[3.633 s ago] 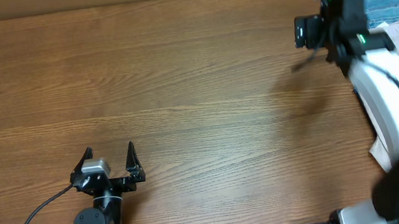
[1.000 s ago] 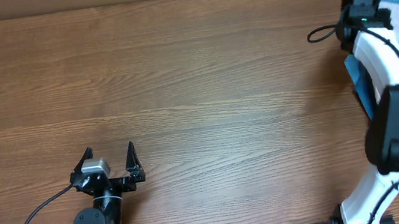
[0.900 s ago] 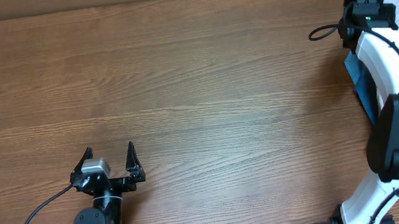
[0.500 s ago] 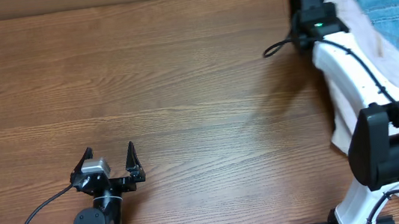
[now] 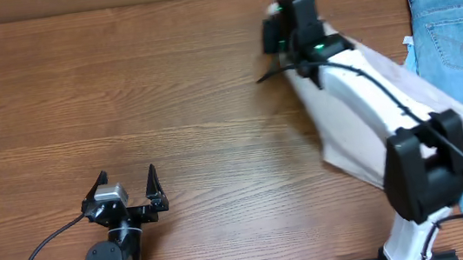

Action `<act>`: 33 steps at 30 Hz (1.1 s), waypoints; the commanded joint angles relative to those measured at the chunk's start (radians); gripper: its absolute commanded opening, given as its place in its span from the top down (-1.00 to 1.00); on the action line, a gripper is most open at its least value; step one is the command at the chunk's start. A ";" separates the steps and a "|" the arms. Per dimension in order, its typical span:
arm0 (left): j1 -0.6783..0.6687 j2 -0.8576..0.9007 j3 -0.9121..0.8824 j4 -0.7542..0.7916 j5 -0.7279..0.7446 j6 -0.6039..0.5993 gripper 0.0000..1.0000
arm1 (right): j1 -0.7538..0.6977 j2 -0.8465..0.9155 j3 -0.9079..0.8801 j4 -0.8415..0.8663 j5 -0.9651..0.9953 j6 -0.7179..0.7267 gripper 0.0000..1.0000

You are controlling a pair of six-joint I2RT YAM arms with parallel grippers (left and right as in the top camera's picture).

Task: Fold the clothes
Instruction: 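Grasp the khaki trousers with the right gripper and drag them leftward, then lay the khaki trousers flat at table center, release right gripper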

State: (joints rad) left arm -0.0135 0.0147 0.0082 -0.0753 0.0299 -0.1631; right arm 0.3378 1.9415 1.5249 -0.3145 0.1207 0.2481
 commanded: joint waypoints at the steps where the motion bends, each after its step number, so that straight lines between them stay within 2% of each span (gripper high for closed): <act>1: -0.006 -0.010 -0.003 0.001 0.014 -0.017 -0.99 | 0.113 0.109 0.014 0.098 -0.165 0.187 0.92; 5: -0.006 -0.010 -0.003 0.001 0.014 -0.017 -0.99 | 0.210 0.179 0.014 0.208 -0.263 0.272 0.92; 14: -0.006 -0.010 -0.003 0.001 0.014 -0.017 -1.00 | 0.419 0.197 0.014 0.328 -0.302 0.409 0.92; 17: -0.006 -0.010 -0.003 0.001 0.014 -0.017 -1.00 | 0.454 0.197 0.014 0.323 -0.290 0.410 0.92; 21: -0.006 -0.010 -0.003 0.001 0.014 -0.017 -1.00 | 0.460 0.196 0.015 0.306 -0.288 0.403 0.78; 25: -0.006 -0.010 -0.003 0.001 0.014 -0.017 -1.00 | 0.452 0.175 0.026 0.285 -0.306 0.330 0.78; 28: -0.006 -0.010 -0.003 0.001 0.014 -0.017 -1.00 | 0.441 0.136 0.084 0.176 -0.300 0.241 0.78; 29: -0.006 -0.010 -0.003 0.001 0.014 -0.017 -1.00 | 0.437 0.122 0.115 0.126 -0.294 0.217 0.72; 30: -0.006 -0.010 -0.003 0.001 0.014 -0.017 -1.00 | 0.429 0.101 0.174 0.039 -0.294 0.180 0.25; 31: -0.006 -0.010 -0.003 0.001 0.014 -0.017 -1.00 | 0.423 0.092 0.207 -0.009 -0.290 0.168 0.05; 33: -0.006 -0.010 -0.003 0.001 0.014 -0.017 -1.00 | 0.408 0.075 0.263 -0.097 -0.274 0.167 0.03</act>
State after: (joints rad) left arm -0.0135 0.0147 0.0082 -0.0750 0.0303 -0.1631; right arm 0.7757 2.1292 1.6573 -0.3347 -0.1757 0.4870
